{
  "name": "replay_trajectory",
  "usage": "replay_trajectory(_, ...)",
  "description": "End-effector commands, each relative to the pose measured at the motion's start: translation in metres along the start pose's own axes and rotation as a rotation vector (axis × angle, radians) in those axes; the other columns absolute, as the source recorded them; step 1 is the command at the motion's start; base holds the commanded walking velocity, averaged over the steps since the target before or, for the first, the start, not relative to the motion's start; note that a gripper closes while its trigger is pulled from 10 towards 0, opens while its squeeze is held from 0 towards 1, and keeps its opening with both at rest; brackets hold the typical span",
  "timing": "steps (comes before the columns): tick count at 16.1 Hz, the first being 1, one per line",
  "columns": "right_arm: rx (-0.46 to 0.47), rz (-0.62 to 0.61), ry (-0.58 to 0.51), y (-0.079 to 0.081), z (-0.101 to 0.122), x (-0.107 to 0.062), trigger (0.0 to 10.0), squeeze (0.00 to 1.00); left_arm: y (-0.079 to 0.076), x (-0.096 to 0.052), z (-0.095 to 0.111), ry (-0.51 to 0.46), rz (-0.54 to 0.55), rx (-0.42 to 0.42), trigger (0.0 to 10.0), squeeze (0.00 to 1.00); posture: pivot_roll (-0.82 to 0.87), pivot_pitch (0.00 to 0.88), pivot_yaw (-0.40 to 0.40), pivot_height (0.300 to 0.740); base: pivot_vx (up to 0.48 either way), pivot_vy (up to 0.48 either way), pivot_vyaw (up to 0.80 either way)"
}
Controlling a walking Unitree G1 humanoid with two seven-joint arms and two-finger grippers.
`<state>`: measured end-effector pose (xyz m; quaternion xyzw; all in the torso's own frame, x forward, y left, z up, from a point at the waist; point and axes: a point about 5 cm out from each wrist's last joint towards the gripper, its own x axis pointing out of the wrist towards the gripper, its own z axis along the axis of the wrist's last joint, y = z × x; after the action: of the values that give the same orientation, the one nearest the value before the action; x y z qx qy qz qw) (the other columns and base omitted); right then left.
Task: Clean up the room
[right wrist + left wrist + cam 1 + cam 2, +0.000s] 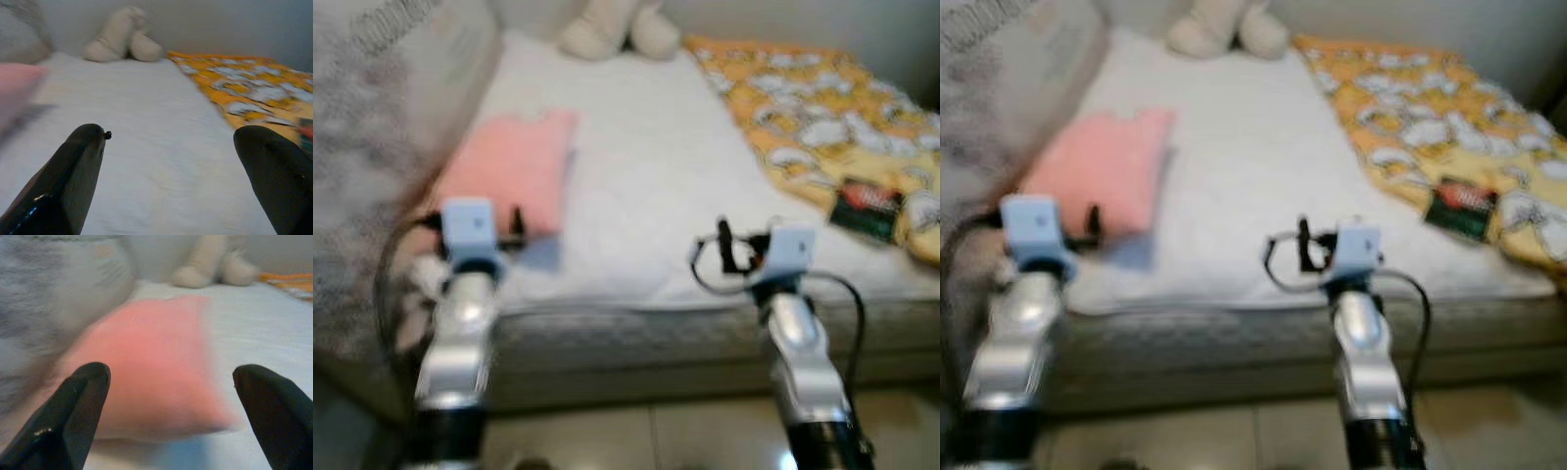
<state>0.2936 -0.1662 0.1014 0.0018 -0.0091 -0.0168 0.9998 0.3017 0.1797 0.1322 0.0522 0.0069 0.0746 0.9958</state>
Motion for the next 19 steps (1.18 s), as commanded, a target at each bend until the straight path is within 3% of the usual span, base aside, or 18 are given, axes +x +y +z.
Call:
replay_trajectory(1, 0.015, -0.003, -0.016, 0.0011, 0.0036, 0.0025, 10.0, 0.0, 0.0057, 0.0027, 0.0014, -0.003, 0.021, 0.014, 10.0, 0.0, 0.05, 0.0, -0.043, 0.71, 0.285, -0.382, 0.0)
replay_trajectory(10, 0.013, 0.024, -0.004, 0.0038, -0.0024, -0.0016, 10.0, 0.0, 0.0127, -0.0014, -0.0047, 0.004, 0.057, 0.027, 10.0, 0.0, 0.05, 0.0, -0.051, 0.71, 0.27, -0.393, 0.0)
replay_trajectory(19, 0.003, 0.018, -0.023, 0.0026, 0.0007, 0.0027, 10.0, 0.0, 0.0028, 0.0048, -0.0018, -0.012, 0.005, 0.034, 10.0, 0.0, 0.03, 0.0, -0.041, 0.71, 0.256, -0.403, 0.0)
